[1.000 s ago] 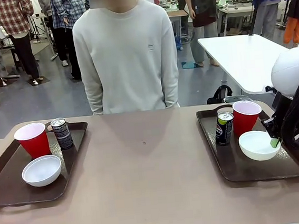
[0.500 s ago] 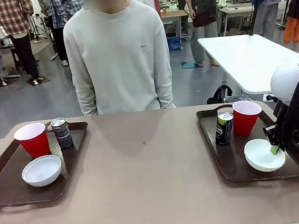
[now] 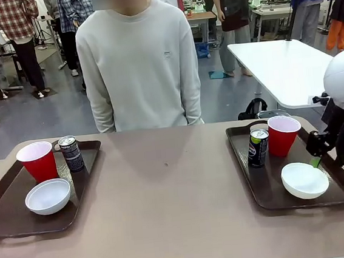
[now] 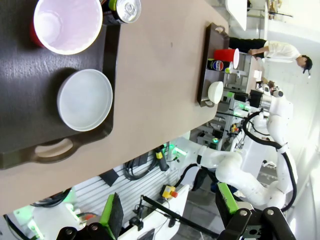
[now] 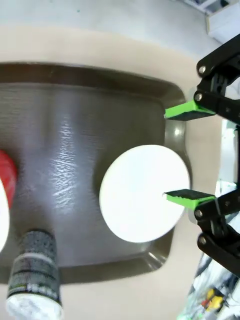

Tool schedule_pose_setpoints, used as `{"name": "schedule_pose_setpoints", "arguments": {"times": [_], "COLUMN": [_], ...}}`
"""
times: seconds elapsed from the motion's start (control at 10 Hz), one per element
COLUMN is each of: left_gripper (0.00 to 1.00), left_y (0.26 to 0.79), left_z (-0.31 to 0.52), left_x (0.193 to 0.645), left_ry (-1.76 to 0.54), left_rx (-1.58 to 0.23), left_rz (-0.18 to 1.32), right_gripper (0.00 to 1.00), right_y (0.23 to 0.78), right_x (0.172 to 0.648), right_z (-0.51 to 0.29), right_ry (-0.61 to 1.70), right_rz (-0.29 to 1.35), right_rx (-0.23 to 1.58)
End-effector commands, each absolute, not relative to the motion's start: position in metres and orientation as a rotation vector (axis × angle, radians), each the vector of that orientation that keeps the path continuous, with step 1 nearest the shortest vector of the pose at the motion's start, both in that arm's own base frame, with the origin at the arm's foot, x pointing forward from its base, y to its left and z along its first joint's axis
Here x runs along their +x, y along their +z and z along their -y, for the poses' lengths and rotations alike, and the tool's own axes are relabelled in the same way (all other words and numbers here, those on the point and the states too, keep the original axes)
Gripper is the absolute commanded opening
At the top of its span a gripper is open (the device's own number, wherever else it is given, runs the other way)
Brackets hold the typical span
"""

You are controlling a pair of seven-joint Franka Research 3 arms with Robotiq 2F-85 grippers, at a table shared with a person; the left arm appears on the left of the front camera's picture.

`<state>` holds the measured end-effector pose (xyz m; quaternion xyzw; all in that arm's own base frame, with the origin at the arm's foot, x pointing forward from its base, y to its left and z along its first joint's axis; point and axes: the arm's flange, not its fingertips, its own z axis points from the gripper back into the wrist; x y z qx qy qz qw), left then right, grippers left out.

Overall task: Prepare tableware on both trays.
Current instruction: Pick up a Picnic Bowl from the table and place it on a Handle tray.

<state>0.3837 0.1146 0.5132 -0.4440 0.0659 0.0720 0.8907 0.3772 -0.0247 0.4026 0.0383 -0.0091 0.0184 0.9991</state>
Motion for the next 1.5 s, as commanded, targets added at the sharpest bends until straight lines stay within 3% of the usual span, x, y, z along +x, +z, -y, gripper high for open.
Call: {"name": "schedule_pose_setpoints", "arguments": {"times": [0.0,0.2,0.4,0.5,0.6,0.7,0.8,1.1,1.4], "left_gripper": [0.98,0.98,0.98,0.98,0.98,0.98,0.98,0.98,0.98], "left_y": [0.515,0.515,0.515,0.515,0.515,0.515,0.515,0.515,0.515], "left_z": [-0.115,-0.115,-0.115,-0.115,-0.115,-0.115,-0.115,-0.115,-0.115], "left_x": [0.382,0.382,0.382,0.382,0.382,0.382,0.382,0.382,0.382], "left_ry": [0.162,0.162,0.162,0.162,0.162,0.162,0.162,0.162,0.162], "left_rx": [-0.918,-0.918,-0.918,-0.918,-0.918,-0.918,-0.918,-0.918,-0.918], "left_rz": [-0.149,-0.149,-0.149,-0.149,-0.149,-0.149,-0.149,-0.149,-0.149], "right_gripper": [0.79,0.99,0.99,0.86,0.96,0.96,0.96,0.96,0.96], "right_y": [0.425,0.439,0.423,0.433,0.451,0.479,0.498,0.515,0.493], "right_x": [0.37,0.361,0.368,0.364,0.364,0.36,0.352,0.343,0.333], "right_z": [0.031,0.028,0.024,0.026,0.034,0.051,0.067,0.152,0.189], "right_ry": [0.082,0.006,0.061,0.05,0.103,0.035,-0.104,-0.322,-0.271], "right_rz": [-0.023,-0.098,-0.013,-0.046,-0.1,-0.116,-0.094,-0.165,-0.343], "right_rx": [0.066,-0.023,0.082,0.055,0.378,0.696,0.85,1.175,1.297]}}
